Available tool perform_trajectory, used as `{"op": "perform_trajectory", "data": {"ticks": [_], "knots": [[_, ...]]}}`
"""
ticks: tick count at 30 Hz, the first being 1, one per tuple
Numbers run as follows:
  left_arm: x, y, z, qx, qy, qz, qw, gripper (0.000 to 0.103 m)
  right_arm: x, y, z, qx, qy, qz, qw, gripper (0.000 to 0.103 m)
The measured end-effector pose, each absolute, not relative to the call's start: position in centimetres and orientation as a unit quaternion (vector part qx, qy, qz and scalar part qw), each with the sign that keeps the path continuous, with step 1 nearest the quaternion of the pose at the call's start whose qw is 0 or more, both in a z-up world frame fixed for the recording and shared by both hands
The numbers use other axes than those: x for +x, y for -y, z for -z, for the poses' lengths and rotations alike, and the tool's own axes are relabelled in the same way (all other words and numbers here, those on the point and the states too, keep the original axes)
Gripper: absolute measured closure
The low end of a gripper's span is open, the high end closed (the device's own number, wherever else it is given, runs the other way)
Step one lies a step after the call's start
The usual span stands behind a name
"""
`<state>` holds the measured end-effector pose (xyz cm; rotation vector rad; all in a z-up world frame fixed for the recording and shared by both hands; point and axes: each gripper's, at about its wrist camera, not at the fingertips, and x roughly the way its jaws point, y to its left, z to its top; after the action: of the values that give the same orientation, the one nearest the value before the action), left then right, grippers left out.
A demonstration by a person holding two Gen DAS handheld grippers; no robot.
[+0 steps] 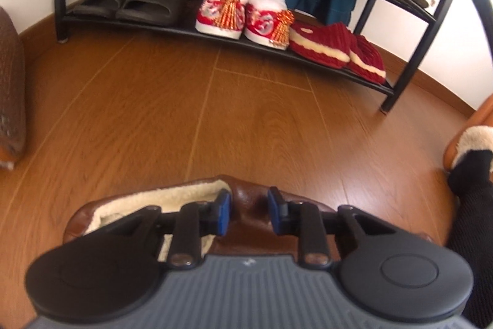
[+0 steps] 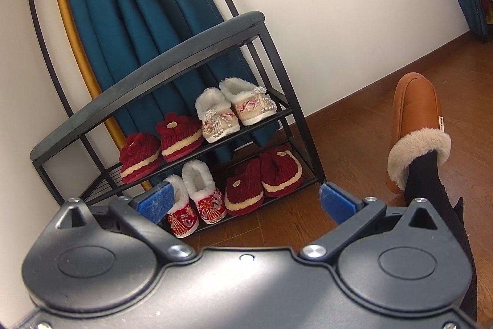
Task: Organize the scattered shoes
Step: 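Move the right tool down toward the brown leather slippers on the floor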
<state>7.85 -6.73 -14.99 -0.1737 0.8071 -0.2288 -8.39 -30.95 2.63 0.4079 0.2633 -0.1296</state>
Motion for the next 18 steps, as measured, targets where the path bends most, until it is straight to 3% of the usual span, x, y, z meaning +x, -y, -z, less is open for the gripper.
{"op": "perform_trajectory", "data": {"ticks": [6,15,17,18], "knots": [[12.1,10.2,14.9,-0.029,-0.373,0.132,0.918,0.079,-7.5,31.9,-1.5,0.221,-0.144,0.070,0.962,0.000],[9.5,13.3,14.8,0.044,-0.329,0.175,0.927,0.073,-6.6,33.7,-0.4,0.247,-0.163,0.077,0.952,0.000],[8.3,12.5,14.3,0.052,-0.311,0.124,0.941,0.050,-6.2,33.6,-0.3,0.243,-0.173,0.069,0.952,0.000],[7.6,12.0,14.0,0.057,-0.297,0.100,0.948,0.026,-5.8,33.5,-0.1,0.239,-0.181,0.061,0.952,0.000]]}}
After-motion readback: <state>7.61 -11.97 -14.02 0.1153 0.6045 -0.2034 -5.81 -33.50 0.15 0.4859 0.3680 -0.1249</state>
